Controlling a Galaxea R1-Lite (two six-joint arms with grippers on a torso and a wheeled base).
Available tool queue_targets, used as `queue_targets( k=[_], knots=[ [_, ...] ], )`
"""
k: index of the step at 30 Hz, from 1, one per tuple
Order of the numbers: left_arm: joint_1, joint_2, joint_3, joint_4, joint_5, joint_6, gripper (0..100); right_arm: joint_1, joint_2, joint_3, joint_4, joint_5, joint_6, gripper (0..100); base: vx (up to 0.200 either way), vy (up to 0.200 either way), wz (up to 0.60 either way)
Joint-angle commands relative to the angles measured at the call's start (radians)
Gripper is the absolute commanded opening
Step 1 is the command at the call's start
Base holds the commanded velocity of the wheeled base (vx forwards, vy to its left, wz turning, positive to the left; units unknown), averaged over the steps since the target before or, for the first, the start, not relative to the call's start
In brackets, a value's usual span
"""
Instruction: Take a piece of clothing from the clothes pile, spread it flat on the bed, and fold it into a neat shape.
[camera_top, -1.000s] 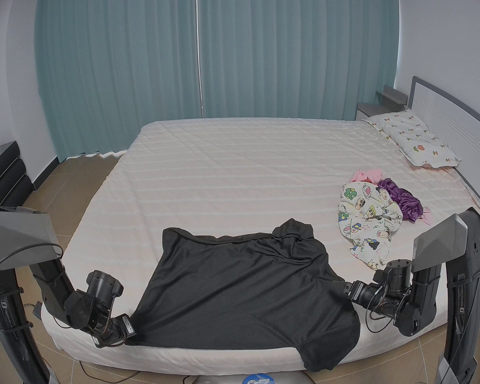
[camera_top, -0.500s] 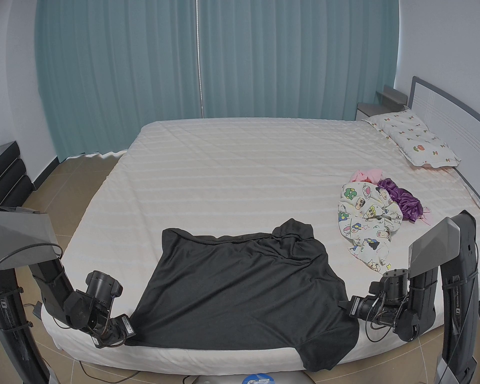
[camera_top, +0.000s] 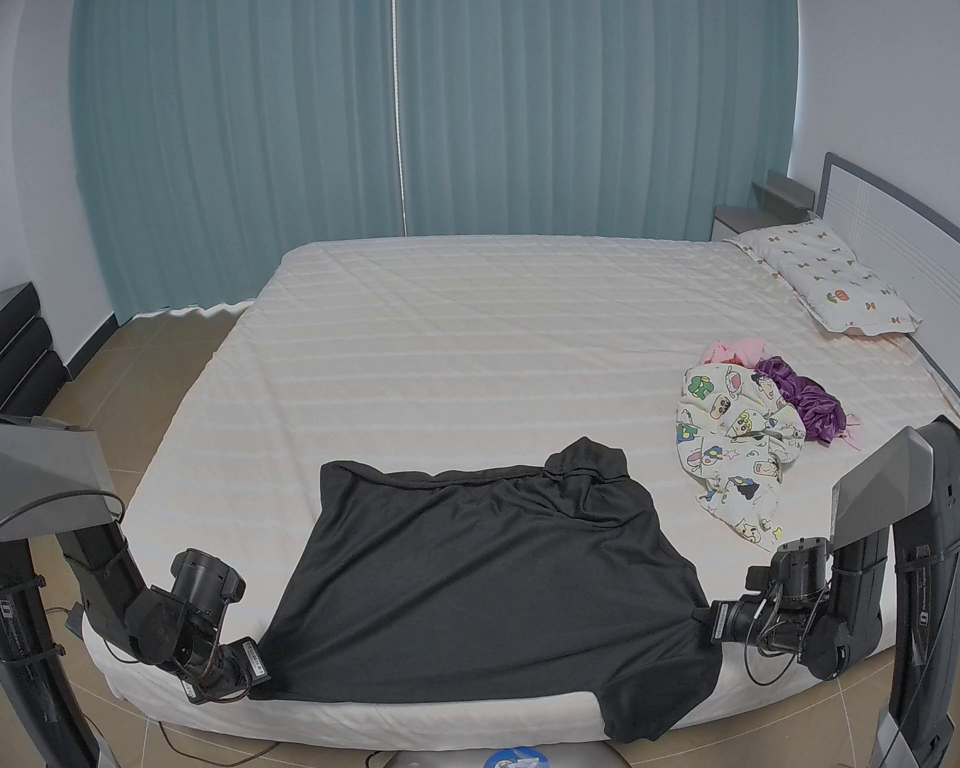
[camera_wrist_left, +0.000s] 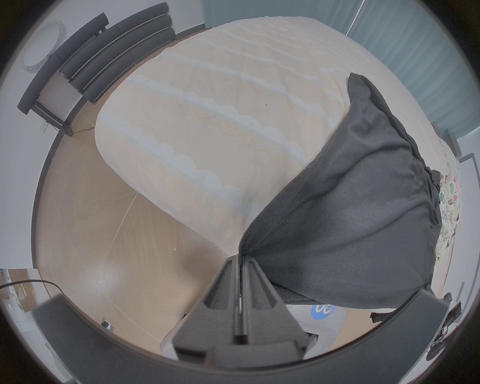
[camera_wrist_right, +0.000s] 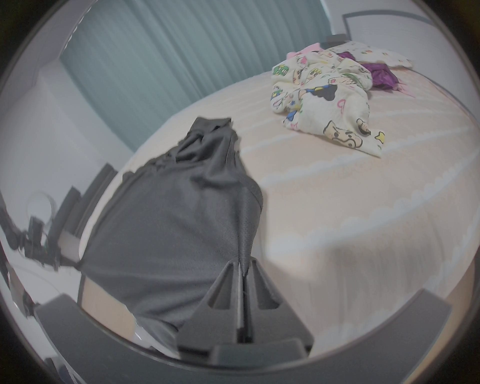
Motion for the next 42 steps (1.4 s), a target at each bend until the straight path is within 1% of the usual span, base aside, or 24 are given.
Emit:
queue_targets(
  k=[1, 5, 7, 11, 12, 14, 15, 16, 17, 19, 23, 25, 27, 29, 31, 33, 34, 35, 36, 38, 40, 42],
  knots=[
    [-0.002, 0.002, 0.007, 0.0, 0.001, 0.018, 0, -0.02, -0.028, 0.057, 0.025, 0.005, -0.044, 0, 0.0, 0.0, 0.0],
    [-0.002, 0.002, 0.017, 0.003, 0.001, 0.025, 0, -0.057, -0.042, 0.083, 0.025, 0.008, -0.052, 0, 0.0, 0.0, 0.0],
    [-0.01, 0.002, 0.027, 0.002, 0.001, 0.025, 0, -0.063, -0.059, 0.111, 0.027, 0.027, -0.052, 0, 0.0, 0.0, 0.0],
    [-0.029, 0.001, 0.03, 0.002, 0.001, 0.023, 0, -0.066, -0.059, 0.115, 0.027, 0.03, -0.052, 0, 0.0, 0.0, 0.0],
    [-0.036, -0.001, 0.034, 0.002, 0.001, 0.023, 0, -0.066, -0.055, 0.115, 0.025, 0.031, -0.052, 100, 0.0, 0.0, 0.0],
    [-0.043, -0.001, 0.037, -0.003, -0.001, 0.021, 0, -0.064, -0.054, 0.114, 0.025, 0.034, -0.052, 100, 0.0, 0.0, 0.0],
    [-0.048, -0.001, 0.034, -0.003, 0.001, 0.018, 100, -0.064, -0.057, 0.106, 0.022, 0.044, -0.042, 100, 0.0, 0.0, 0.0],
    [-0.048, -0.001, 0.034, -0.003, 0.001, 0.018, 100, -0.064, -0.057, 0.106, 0.022, 0.045, -0.041, 100, 0.0, 0.0, 0.0],
    [-0.048, -0.001, 0.027, -0.003, -0.001, 0.017, 100, -0.068, -0.066, 0.077, -0.001, 0.067, -0.019, 100, 0.0, 0.0, 0.0],
    [-0.043, -0.002, 0.023, -0.006, -0.001, 0.015, 100, -0.074, -0.074, 0.051, -0.012, 0.067, 0.007, 100, 0.0, 0.0, 0.0],
    [-0.019, -0.036, -0.015, -0.006, -0.004, 0.012, 100, -0.078, -0.106, -0.021, -0.006, 0.063, 0.103, 100, 0.0, 0.0, 0.0],
    [0.004, -0.068, -0.064, 0.002, -0.029, 0.011, 100, -0.071, -0.126, -0.083, 0.008, 0.062, 0.162, 100, 0.0, 0.0, 0.0],
    [0.012, -0.098, -0.104, 0.005, -0.061, 0.003, 100, -0.057, -0.135, -0.144, 0.036, 0.057, 0.195, 100, 0.0, 0.0, 0.0],
    [0.015, -0.121, -0.136, 0.005, -0.081, -0.009, 100, -0.023, -0.144, -0.219, 0.099, 0.036, 0.234, 100, 0.0, 0.0, 0.0],
    [0.015, -0.131, -0.167, 0.005, -0.096, -0.029, 100, 0.014, -0.147, -0.316, 0.174, -0.025, 0.304, 100, 0.0, 0.0, 0.0],
    [0.012, -0.131, -0.201, 0.003, -0.111, -0.081, 100, 0.067, -0.147, -0.445, 0.281, -0.093, 0.412, 100, 0.0, 0.0, 0.0],
    [0.012, -0.13, -0.21, 0.003, -0.116, -0.101, 100, 0.08, -0.147, -0.481, 0.318, -0.107, 0.438, 100, 0.0, 0.0, 0.0],
    [0.013, -0.127, -0.214, -0.001, -0.121, -0.117, 100, 0.089, -0.147, -0.509, 0.349, -0.111, 0.455, 100, 0.0, 0.0, 0.0],
    [0.015, -0.122, -0.224, -0.009, -0.133, -0.147, 100, 0.104, -0.149, -0.56, 0.412, -0.118, 0.482, 100, 0.0, 0.0, 0.0],
    [0.018, -0.127, -0.237, -0.009, -0.18, -0.196, 100, 0.135, -0.141, -0.662, 0.53, -0.124, 0.53, 100, 0.1, 0.0, 0.0],
    [0.02, -0.133, -0.233, -0.009, -0.22, -0.222, 100, 0.149, -0.134, -0.721, 0.582, -0.128, 0.565, 100, 0.2, 0.0, 0.0],
    [0.018, -0.14, -0.227, -0.009, -0.266, -0.252, 100, 0.167, -0.115, -0.813, 0.651, -0.145, 0.631, 100, 0.2, 0.0, 0.0]
  ],
)
